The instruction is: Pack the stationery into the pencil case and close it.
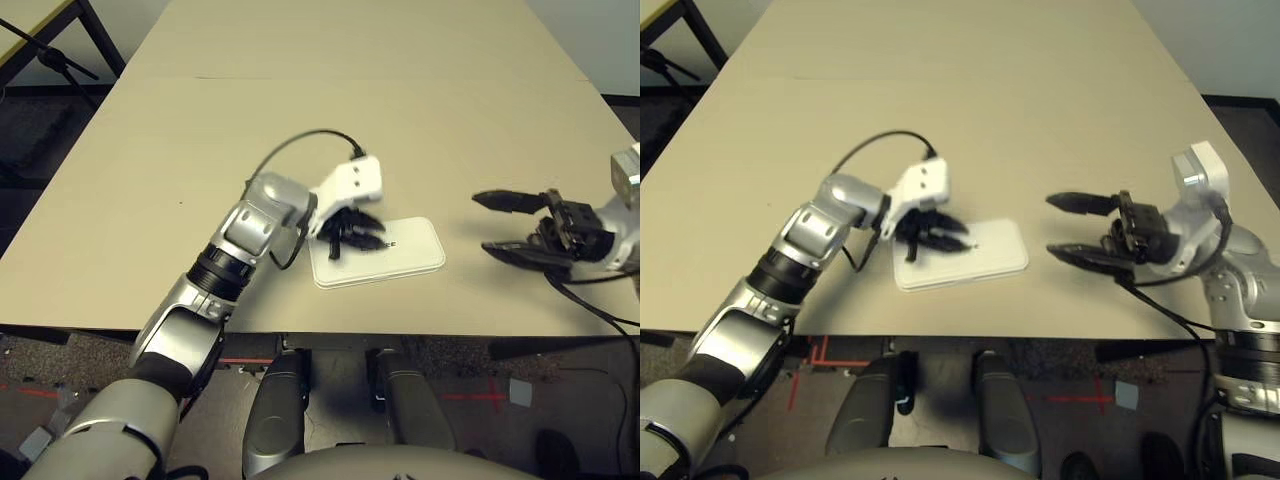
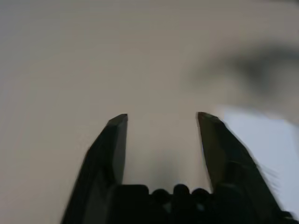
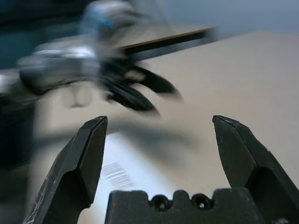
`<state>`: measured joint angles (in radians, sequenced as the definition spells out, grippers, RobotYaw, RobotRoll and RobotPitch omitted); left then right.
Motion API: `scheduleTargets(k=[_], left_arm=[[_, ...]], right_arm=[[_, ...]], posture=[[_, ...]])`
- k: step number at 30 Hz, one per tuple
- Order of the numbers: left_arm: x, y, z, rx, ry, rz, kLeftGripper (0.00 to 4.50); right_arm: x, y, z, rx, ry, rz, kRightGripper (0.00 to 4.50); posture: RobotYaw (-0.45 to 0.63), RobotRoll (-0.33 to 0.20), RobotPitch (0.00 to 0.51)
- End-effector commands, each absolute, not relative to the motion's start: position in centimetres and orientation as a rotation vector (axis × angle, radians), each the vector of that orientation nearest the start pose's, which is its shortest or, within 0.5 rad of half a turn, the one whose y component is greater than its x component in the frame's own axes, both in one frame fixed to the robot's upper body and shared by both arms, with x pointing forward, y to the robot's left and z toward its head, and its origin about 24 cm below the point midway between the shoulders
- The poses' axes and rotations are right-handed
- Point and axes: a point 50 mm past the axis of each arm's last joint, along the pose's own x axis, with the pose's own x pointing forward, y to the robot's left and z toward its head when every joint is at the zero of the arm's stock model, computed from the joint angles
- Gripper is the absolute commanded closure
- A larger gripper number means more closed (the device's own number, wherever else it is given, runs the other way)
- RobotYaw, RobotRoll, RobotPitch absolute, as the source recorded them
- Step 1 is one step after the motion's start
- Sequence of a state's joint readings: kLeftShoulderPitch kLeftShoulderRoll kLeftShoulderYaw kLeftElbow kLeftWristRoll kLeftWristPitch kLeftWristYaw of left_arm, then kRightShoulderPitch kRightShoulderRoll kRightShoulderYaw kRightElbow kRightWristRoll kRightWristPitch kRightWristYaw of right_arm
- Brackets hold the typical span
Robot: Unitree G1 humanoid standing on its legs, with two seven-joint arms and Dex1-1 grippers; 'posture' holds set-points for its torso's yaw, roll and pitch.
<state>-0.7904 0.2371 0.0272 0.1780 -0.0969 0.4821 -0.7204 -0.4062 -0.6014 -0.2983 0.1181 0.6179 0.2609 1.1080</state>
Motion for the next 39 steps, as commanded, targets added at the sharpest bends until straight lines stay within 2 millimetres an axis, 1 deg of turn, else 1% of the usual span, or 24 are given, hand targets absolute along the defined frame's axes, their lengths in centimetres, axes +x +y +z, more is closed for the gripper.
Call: scheduleTargets(k=[1,3,6,7,9,11,16,19,21,23,29,39], left_arm=[[36.2,16.5,19.2,0.127,-0.146,-0.457,0.02],[36.2,18.0,19.2,0.115,-0.183,-0.349,0.02],[35.8,20.6,18.6,0.098,-0.239,-0.176,0.02],[35.7,21.0,18.4,0.099,-0.249,-0.142,0.02],[35.0,22.3,17.6,0.083,-0.267,-0.032,0.02],[34.5,23.3,16.9,0.053,-0.275,0.066,0.02],[33.6,24.7,15.0,0.067,-0.261,0.213,0.02],[33.5,24.8,13.8,0.053,-0.226,0.23,0.02],[33.6,25.2,13.2,0.039,-0.205,0.252,0.02],[33.7,25.4,12.7,0.041,-0.197,0.246,0.02],[33.9,24.9,11.9,0.049,-0.185,0.233,0.02],[34.7,24.3,11.7,0.032,-0.17,0.22,0.02]], right_arm=[[30.2,-26.5,18.3,0.021,-0.278,0.685,0.0],[31.0,-26.9,18.3,0.039,-0.261,0.608,0.0],[32.6,-28.5,18.5,0.073,-0.244,0.399,0.0],[32.8,-28.8,18.5,0.088,-0.253,0.356,0.0],[33.3,-30.3,18.1,0.085,-0.259,0.166,0.0],[33.4,-31.8,17.3,0.063,-0.242,0.015,0.0],[32.7,-34.0,15.6,0.061,-0.233,-0.181,0.0],[32.4,-34.5,14.6,0.061,-0.21,-0.207,0.0],[32.3,-34.8,14.0,0.059,-0.192,-0.226,0.0],[32.1,-35.1,13.7,0.051,-0.179,-0.245,0.0],[31.8,-35.5,12.9,0.041,-0.145,-0.275,0.0],[31.8,-34.5,12.6,0.051,-0.137,-0.208,0.0]], posture=[[0.15,0.0,0.192],[0.16,0.0,0.192],[0.16,0.0,0.191],[0.16,0.0,0.191],[0.16,0.0,0.192],[0.16,0.0,0.191],[0.15,0.0,0.192],[0.15,0.0,0.194],[0.14,0.0,0.193],[0.13,0.0,0.193],[0.12,0.0,0.19],[0.07,0.0,0.196]])
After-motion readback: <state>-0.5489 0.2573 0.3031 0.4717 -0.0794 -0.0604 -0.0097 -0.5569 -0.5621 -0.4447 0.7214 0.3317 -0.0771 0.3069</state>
